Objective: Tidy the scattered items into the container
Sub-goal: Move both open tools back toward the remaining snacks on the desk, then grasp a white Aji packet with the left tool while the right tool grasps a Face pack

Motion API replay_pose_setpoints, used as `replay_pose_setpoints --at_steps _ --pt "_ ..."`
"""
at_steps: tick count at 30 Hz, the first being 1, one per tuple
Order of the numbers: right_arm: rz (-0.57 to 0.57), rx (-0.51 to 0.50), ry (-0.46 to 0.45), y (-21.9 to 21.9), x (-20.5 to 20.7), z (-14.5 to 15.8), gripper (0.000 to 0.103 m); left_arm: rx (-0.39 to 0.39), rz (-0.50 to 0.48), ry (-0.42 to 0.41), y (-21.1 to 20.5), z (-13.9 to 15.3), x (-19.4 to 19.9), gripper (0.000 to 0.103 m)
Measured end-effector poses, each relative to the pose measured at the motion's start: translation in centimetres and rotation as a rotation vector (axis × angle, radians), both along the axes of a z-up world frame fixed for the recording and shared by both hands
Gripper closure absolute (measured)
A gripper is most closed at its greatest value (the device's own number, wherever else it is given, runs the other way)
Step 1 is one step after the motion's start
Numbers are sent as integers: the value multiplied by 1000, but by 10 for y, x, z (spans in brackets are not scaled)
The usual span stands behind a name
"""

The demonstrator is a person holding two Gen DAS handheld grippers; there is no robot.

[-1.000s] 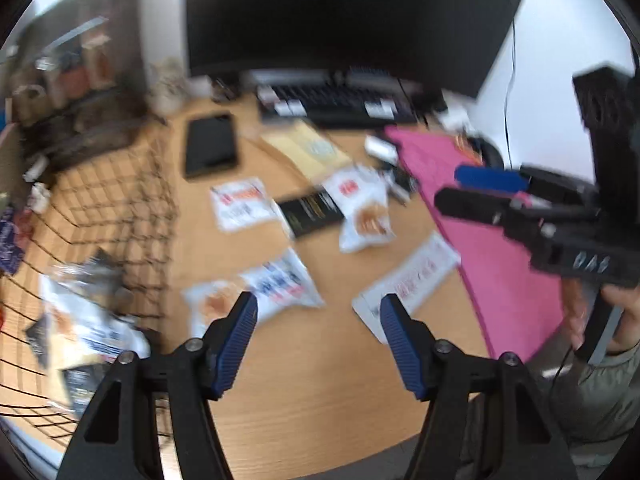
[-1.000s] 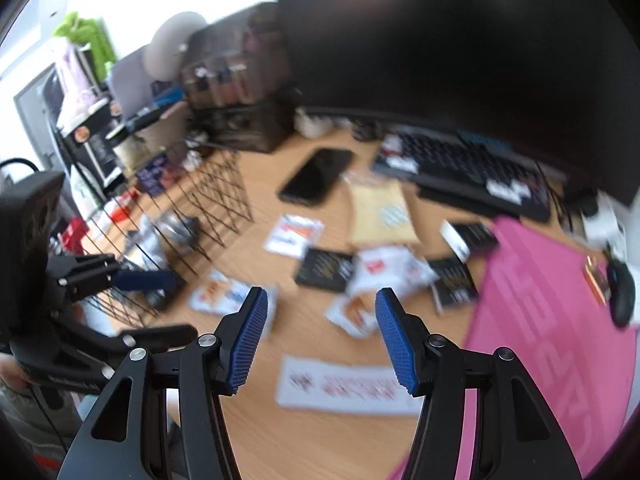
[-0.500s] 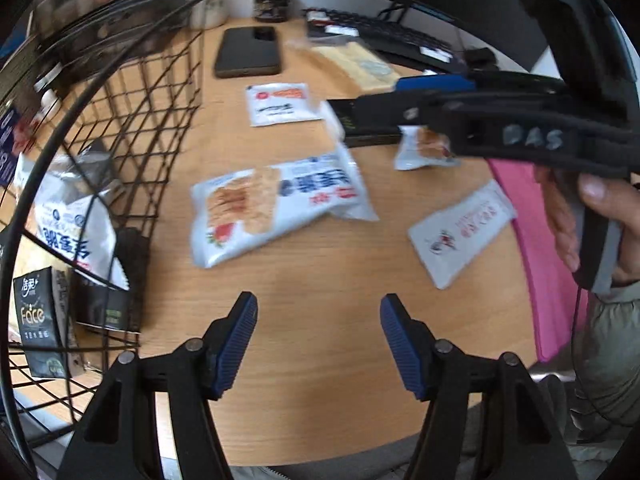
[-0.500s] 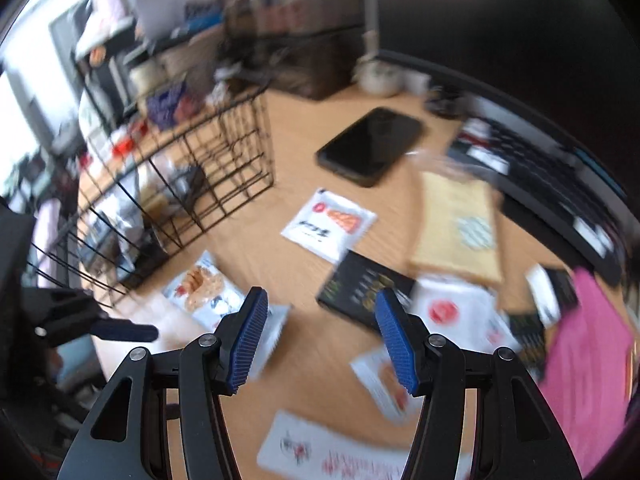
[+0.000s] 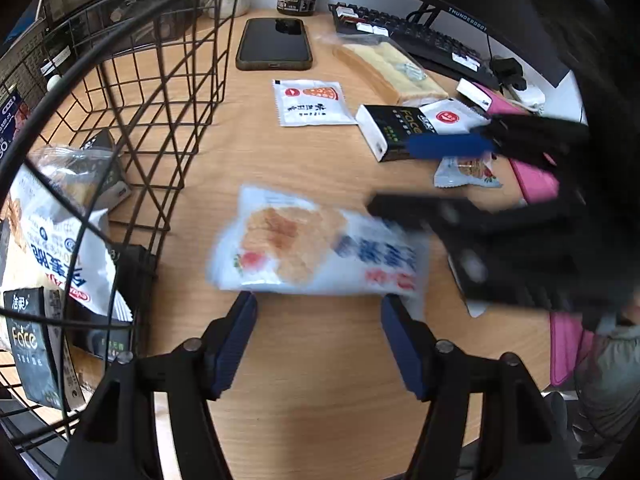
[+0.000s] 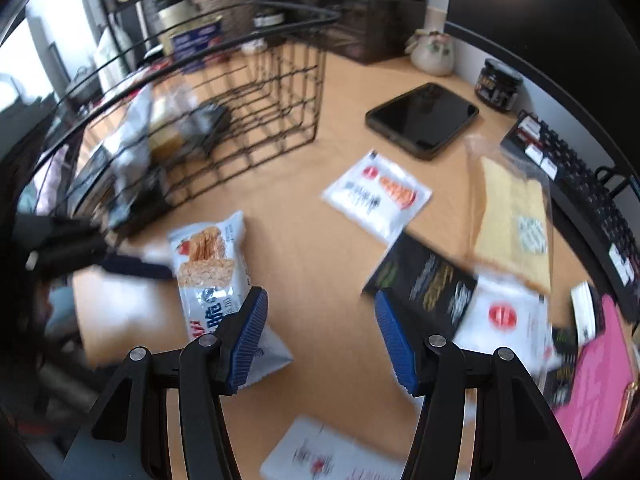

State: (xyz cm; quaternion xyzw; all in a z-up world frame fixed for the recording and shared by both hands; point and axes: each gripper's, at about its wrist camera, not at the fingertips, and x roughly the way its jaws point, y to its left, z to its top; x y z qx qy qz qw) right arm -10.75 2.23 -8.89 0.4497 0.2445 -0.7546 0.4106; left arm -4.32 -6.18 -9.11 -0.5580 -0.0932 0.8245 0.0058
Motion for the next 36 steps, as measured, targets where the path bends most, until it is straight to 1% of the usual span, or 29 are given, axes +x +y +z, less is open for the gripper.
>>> replay_pose_setpoints --at_steps 4,8,12,13,15,17,19,21,23,25,28,30,33,36 --pt "-42 12 18 27 19 1 47 -25 -63 -8 13 -1 -1 30" --pt "-98 -1 -11 63 32 2 48 -4 -155 -17 31 0 -2 30" --pt "-153 -43 -82 103 48 1 48 -11 -171 -18 39 0 -8 30" --pt "-164 -50 -83 110 53 1 48 -11 -176 -19 41 0 -10 30" --pt "-202 -75 -64 127 60 6 48 -17 -187 -29 43 1 -13 30" --pt "-246 -117 -59 144 59 16 48 -32 -166 -20 40 6 -13 30" --pt "-295 -154 -40 163 59 26 48 -3 -135 5 36 16 -8 30" --pt "-344 -174 -18 182 58 32 48 28 -142 26 39 26 -4 30" --pt "-372 -183 -14 193 57 33 48 48 -169 37 52 32 -4 30" --pt "-389 -196 -17 201 56 33 48 65 -190 40 67 31 -10 29" --pt "-402 -212 -18 207 58 33 48 79 -223 3 92 18 -27 29" --pt "-408 -217 -14 209 59 34 48 70 -203 -27 96 7 -34 29" --pt "-405 -217 -10 212 62 33 48 81 -179 -54 93 -4 -39 29" --pt "-409 -212 -22 214 59 26 48 59 -186 -30 94 -5 -40 29"
